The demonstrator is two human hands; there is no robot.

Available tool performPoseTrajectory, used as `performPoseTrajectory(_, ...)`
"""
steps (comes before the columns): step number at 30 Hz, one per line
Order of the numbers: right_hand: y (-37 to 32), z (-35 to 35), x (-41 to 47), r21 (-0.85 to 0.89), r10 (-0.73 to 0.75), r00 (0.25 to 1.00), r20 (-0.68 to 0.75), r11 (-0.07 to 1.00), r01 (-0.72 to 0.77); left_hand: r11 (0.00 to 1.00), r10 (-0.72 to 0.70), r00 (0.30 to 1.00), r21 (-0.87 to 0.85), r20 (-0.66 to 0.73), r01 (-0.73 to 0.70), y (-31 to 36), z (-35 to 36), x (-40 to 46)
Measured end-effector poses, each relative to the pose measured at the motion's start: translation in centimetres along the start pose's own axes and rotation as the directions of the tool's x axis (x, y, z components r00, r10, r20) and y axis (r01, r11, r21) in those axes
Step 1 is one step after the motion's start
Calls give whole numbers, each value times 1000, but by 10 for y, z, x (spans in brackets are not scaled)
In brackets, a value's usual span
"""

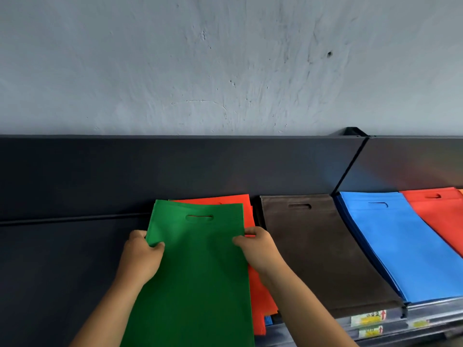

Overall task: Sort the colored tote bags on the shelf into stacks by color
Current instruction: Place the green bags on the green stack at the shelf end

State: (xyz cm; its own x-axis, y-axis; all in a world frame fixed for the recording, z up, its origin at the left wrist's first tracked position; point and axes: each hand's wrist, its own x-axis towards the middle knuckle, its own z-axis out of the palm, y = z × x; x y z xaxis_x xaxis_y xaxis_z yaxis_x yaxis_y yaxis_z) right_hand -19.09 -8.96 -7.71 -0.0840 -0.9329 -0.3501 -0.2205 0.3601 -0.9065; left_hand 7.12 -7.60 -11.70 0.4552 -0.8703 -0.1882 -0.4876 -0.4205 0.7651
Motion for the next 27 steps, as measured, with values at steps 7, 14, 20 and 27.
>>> performPoseTrajectory(7, 8, 3, 4, -67, 47, 995, 85, 997, -41, 997, 33, 999, 68, -40, -30, 5, -11, -4)
performPoseTrajectory(14, -7, -6, -5, 119, -22, 1000, 0, 993, 22, 970, 199, 979, -151, 33, -192, 21, -31, -27)
performPoseTrajectory(20, -19, -10, -23, 294, -40, 991, -126, 953, 76, 946, 187, 912, -319, 366, -66, 26, -47, -40)
performPoseTrajectory(27, -15, -31, -57, 332, 2, 995, -100, 943, 32, 917, 217, 924, -391, 314, -83, 33, -32, -48)
